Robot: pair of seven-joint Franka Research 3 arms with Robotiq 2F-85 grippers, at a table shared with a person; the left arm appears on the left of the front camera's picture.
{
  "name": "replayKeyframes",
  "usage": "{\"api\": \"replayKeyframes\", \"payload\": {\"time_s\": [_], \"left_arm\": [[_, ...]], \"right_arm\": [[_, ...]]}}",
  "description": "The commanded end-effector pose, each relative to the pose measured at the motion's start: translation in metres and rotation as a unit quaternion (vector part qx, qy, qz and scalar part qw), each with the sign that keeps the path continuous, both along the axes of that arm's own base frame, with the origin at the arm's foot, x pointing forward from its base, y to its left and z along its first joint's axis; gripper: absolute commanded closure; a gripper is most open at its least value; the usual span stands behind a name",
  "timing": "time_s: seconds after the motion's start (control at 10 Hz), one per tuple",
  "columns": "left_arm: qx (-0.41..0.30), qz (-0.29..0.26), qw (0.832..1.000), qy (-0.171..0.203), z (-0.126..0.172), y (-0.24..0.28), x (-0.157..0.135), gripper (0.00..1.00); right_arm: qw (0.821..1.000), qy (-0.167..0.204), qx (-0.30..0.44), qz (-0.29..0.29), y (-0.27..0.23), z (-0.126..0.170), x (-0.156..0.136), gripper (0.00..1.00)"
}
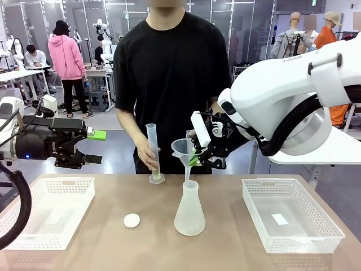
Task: Prepare the solutions needed for the experiment.
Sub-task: Pick up the Plastic Funnel and insert it into the Big flask.
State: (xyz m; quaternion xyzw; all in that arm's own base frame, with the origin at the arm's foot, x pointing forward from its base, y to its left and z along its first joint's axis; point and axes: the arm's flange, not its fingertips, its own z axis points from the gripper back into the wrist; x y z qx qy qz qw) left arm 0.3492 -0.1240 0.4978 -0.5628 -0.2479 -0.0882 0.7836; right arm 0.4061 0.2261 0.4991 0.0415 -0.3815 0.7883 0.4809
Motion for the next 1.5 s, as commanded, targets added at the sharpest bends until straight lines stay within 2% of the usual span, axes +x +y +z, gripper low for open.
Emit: {"api": "replayKeyframes", "payload": {"time_s": [0.0, 0.8, 0.9, 1.0, 1.1, 1.2, 1.4], "left_arm": [[0.001, 0.004, 1.0, 0.007, 0.003, -0.001, -0.001, 0.0], [0.001, 0.004, 1.0, 0.007, 0.003, -0.001, -0.001, 0.0], [0.001, 0.004, 1.0, 0.007, 0.003, -0.001, -0.001, 0.0], [0.001, 0.004, 1.0, 0.007, 0.003, -0.001, -0.001, 0.0], [0.001, 0.004, 1.0, 0.007, 0.003, -0.001, -0.001, 0.0], [0.001, 0.004, 1.0, 0.007, 0.003, -0.001, -0.001, 0.0], [0.001, 0.004, 1.0, 0.007, 0.003, -0.001, -0.001, 0.0]], "right_arm": [[1.0, 0.001, 0.004, 0.007, 0.001, -0.009, 0.008, 0.94], [0.999, 0.039, 0.004, -0.015, -0.002, -0.042, 0.019, 0.94], [0.999, 0.036, 0.003, -0.016, -0.002, -0.042, 0.018, 0.8], [0.999, 0.036, 0.004, -0.022, -0.004, -0.042, 0.018, 0.74], [0.999, 0.041, -0.003, -0.029, -0.005, -0.042, 0.018, 0.6], [0.998, 0.052, -0.008, -0.038, -0.006, -0.042, 0.018, 0.54], [0.999, 0.044, -0.007, -0.027, -0.004, -0.039, 0.017, 0.54]]}}
